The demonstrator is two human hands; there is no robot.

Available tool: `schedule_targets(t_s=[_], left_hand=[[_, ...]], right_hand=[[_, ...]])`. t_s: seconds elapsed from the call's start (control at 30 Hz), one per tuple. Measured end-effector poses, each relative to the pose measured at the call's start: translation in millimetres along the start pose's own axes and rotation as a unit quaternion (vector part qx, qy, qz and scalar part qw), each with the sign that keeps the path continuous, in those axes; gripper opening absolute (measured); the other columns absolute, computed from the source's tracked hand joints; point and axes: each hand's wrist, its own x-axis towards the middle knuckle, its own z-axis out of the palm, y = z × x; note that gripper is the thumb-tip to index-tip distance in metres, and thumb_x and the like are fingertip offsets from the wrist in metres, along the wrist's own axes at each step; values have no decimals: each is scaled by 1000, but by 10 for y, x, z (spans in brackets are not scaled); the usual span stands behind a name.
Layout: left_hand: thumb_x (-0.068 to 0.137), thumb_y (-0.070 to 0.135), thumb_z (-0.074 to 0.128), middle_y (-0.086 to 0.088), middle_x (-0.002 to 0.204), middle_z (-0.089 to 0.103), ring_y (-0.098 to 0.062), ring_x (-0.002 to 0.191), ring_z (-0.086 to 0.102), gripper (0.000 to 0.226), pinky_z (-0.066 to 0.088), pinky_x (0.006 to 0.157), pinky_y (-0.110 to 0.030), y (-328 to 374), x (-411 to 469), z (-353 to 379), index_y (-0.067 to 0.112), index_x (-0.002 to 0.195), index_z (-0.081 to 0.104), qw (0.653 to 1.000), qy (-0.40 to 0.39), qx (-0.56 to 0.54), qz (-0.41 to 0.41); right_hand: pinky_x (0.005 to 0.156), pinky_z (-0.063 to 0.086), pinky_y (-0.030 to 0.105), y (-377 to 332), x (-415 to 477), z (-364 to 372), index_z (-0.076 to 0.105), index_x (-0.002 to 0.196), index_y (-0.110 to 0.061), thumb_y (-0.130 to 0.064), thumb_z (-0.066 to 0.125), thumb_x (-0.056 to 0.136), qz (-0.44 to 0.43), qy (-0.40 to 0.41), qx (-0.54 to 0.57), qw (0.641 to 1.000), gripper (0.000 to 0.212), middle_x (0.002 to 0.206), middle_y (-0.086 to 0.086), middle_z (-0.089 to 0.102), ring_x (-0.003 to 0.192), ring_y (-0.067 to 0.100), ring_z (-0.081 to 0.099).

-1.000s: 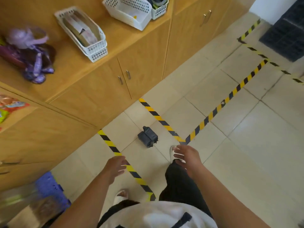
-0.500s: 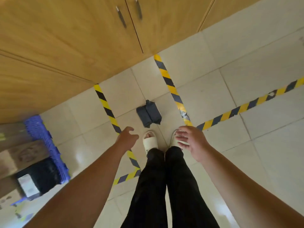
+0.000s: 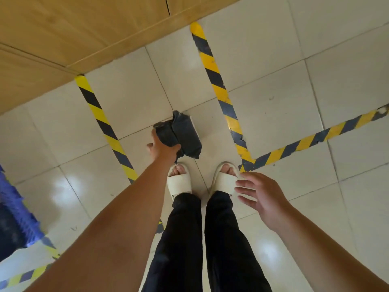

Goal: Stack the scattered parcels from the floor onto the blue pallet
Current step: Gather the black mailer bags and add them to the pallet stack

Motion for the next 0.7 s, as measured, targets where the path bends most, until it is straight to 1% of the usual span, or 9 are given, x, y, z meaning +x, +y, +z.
schedule_targets(t_s=[0.1, 0.2, 0.27, 0.33, 0.47, 0.53, 0.6, 0.63, 0.7], left_hand=[[77, 17, 79, -12, 136, 41, -37, 122, 48, 93, 50, 94, -52, -53, 107, 1, 32, 149, 22, 1000, -2, -20, 2], [76, 13, 77, -14, 135, 46, -39, 121, 52, 93, 52, 93, -54, -90, 175, -29, 28, 149, 21, 1000, -5, -25, -1], [80, 12, 74, -17, 137, 44, -40, 123, 49, 90, 50, 96, -52, -95, 203, -44, 25, 151, 20, 999, 14, -23, -18], [82, 13, 72, -18, 137, 42, -41, 124, 47, 85, 49, 92, -51, -100, 245, -58, 24, 150, 23, 998, 24, -37, -32], [84, 10, 69, -17, 133, 45, -39, 118, 50, 74, 47, 77, -41, -114, 270, -139, 21, 145, 30, 997, 25, -67, -38], [83, 5, 67, -16, 131, 47, -39, 114, 52, 73, 47, 72, -39, -182, 178, -269, 22, 144, 31, 995, 34, -79, -47], [81, 5, 68, -13, 127, 50, -36, 110, 55, 72, 48, 69, -39, -278, 4, -478, 25, 141, 33, 992, 51, -106, -49], [80, 5, 69, -9, 126, 52, -33, 110, 56, 73, 50, 70, -39, -335, -106, -613, 26, 140, 33, 989, 58, -128, -49], [80, 3, 70, -3, 126, 53, -26, 114, 55, 77, 50, 77, -37, -420, -400, -951, 25, 143, 32, 978, 72, -185, -57]], right_hand=[[77, 58, 37, 121, -13, -3, 65, 116, -5, -16, 59, 98, 24, 24, 16, 999, 22, 105, 17, 73, 93, 29, 71], [77, 59, 37, 196, -71, 47, 65, 117, -7, -18, 59, 98, 34, 25, 9, 999, 23, 104, 15, 73, 94, 29, 72], [75, 59, 36, 178, -96, 119, 64, 119, -8, -19, 59, 98, 33, 23, 2, 999, 24, 103, 14, 73, 94, 28, 72], [75, 59, 35, 116, -95, 215, 63, 120, -8, -19, 58, 99, 28, 20, -7, 999, 25, 104, 14, 73, 94, 26, 72], [82, 57, 36, -61, -104, 414, 63, 121, -6, -19, 56, 100, 9, -1, -17, 1000, 26, 112, 15, 70, 97, 26, 70], [84, 55, 38, -131, -164, 509, 63, 122, -4, -17, 54, 100, 14, -16, -27, 999, 26, 112, 14, 70, 95, 24, 69], [87, 53, 39, -189, -298, 595, 61, 123, -1, -15, 51, 102, 25, -36, -34, 998, 27, 107, 13, 68, 92, 24, 67], [86, 52, 39, -215, -399, 631, 60, 124, 0, -14, 50, 102, 24, -44, -43, 998, 27, 106, 12, 67, 93, 25, 66], [88, 51, 39, -279, -686, 703, 58, 123, 1, -12, 45, 104, 12, -66, -62, 996, 26, 112, 15, 64, 99, 28, 64]])
